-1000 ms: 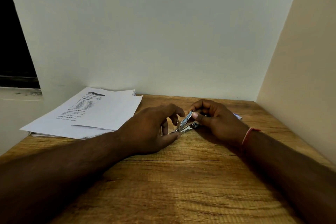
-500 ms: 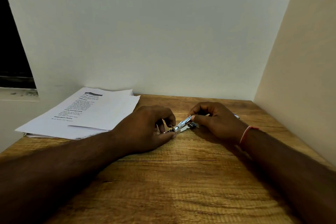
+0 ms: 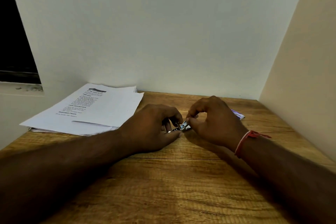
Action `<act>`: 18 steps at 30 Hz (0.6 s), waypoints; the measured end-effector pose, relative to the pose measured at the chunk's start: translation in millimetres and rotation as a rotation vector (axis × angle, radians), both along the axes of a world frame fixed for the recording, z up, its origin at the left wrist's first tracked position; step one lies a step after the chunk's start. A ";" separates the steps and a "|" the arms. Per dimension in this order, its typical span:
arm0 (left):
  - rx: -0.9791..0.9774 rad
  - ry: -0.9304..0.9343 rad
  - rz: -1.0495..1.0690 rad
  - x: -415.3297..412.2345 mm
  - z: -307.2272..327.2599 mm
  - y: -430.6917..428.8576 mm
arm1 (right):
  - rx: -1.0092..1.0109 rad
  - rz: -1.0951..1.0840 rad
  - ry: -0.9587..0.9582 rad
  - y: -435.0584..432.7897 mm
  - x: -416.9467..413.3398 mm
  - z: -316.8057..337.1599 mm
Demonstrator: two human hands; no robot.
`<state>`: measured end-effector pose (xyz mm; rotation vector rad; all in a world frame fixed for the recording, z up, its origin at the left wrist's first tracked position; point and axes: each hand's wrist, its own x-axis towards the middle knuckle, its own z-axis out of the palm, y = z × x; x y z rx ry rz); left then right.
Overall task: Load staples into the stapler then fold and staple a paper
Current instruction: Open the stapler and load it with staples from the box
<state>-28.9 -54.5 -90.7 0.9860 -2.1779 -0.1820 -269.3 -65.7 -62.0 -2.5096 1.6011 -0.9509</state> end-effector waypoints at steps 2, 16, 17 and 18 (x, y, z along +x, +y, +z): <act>0.010 0.009 0.000 -2.9 -0.3 1.3 | -0.022 -0.041 0.015 3.1 1.8 2.8; 0.001 -0.005 0.021 -11.8 2.3 7.7 | 0.041 -0.102 0.087 21.3 11.9 14.5; 0.003 -0.007 0.024 -12.3 2.3 7.9 | 0.051 -0.115 0.082 21.5 12.7 14.2; 0.003 -0.008 0.026 -12.4 2.2 8.2 | 0.064 -0.133 0.079 21.3 13.5 14.1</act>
